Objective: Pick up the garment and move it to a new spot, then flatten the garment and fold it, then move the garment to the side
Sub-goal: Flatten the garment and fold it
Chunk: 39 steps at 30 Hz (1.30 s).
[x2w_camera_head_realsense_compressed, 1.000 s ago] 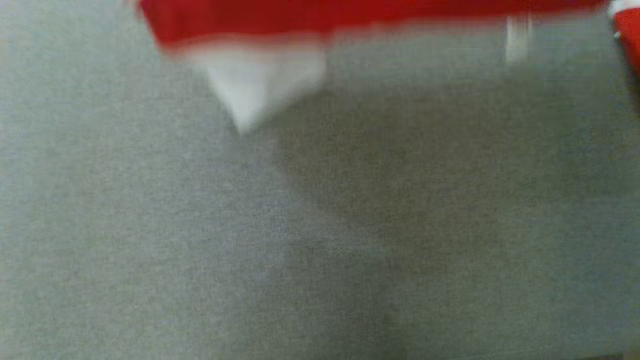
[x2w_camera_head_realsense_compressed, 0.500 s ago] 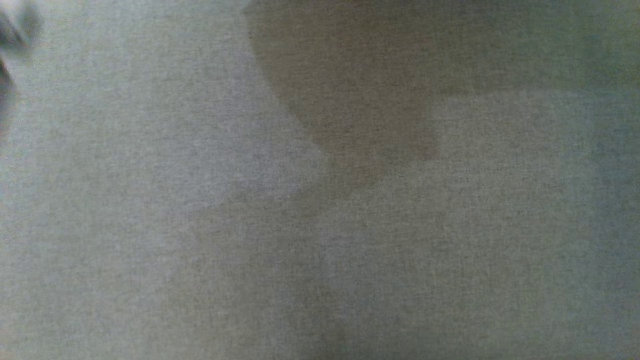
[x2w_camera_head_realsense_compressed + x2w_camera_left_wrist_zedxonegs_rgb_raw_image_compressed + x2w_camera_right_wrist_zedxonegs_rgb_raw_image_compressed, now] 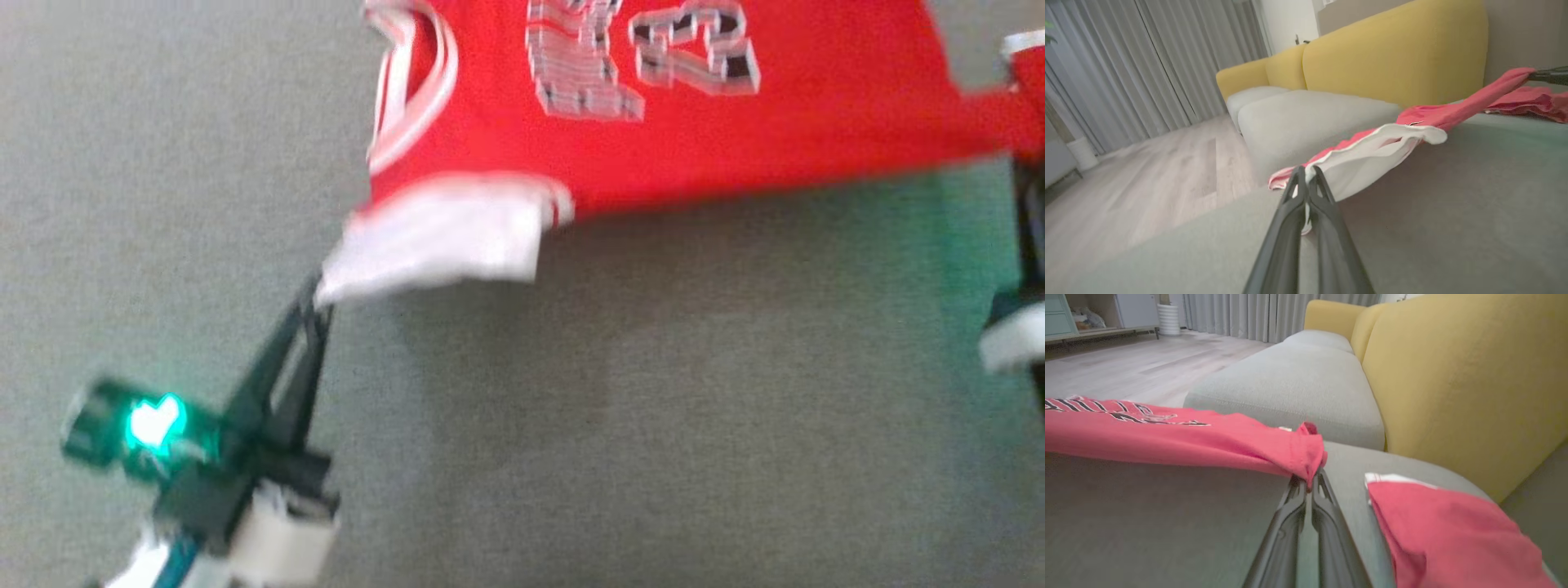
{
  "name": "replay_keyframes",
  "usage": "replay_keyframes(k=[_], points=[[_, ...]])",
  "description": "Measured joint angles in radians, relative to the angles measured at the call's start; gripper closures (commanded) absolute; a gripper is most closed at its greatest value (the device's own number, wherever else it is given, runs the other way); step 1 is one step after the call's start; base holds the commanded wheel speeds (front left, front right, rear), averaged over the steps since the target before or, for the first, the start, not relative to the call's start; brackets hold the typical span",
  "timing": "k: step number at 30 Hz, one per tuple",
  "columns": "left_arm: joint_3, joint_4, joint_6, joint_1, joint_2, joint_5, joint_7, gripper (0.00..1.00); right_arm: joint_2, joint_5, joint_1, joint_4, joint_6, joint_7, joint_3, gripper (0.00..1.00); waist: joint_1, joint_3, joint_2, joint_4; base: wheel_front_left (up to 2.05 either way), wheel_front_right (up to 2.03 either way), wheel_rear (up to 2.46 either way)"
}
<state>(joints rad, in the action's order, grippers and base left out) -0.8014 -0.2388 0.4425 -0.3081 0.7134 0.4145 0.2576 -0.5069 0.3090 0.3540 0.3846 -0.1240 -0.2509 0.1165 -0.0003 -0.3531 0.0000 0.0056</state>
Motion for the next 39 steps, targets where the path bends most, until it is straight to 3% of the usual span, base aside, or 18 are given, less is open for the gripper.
replay_keyframes(k=[5,12,30,39], points=[[0.001,-0.075,0.020,0.241,-0.001,0.039,0.000,1.00,0.052,-0.046,-0.245,-0.098,0.000,0.000,-0.078,1.00,-0.0001,0.050,0.0000,-0.024,0.00,0.00,0.00],[0.045,-0.084,-0.024,0.296,0.002,0.049,-0.001,1.00,0.057,-0.029,-0.302,-0.121,0.000,0.026,-0.091,1.00,0.0003,0.059,0.0000,-0.038,0.00,0.00,0.00],[0.062,0.180,-0.251,-0.254,-0.071,-0.026,-0.048,1.00,0.043,0.045,-0.042,-0.026,0.000,0.106,0.012,1.00,0.0005,-0.054,0.0000,-0.061,0.00,0.00,0.00],[0.052,0.338,-0.337,-0.478,-0.125,-0.065,-0.081,1.00,0.025,0.070,0.132,0.051,0.000,0.125,0.079,1.00,0.0006,-0.128,0.0000,-0.064,0.00,0.00,0.00]])
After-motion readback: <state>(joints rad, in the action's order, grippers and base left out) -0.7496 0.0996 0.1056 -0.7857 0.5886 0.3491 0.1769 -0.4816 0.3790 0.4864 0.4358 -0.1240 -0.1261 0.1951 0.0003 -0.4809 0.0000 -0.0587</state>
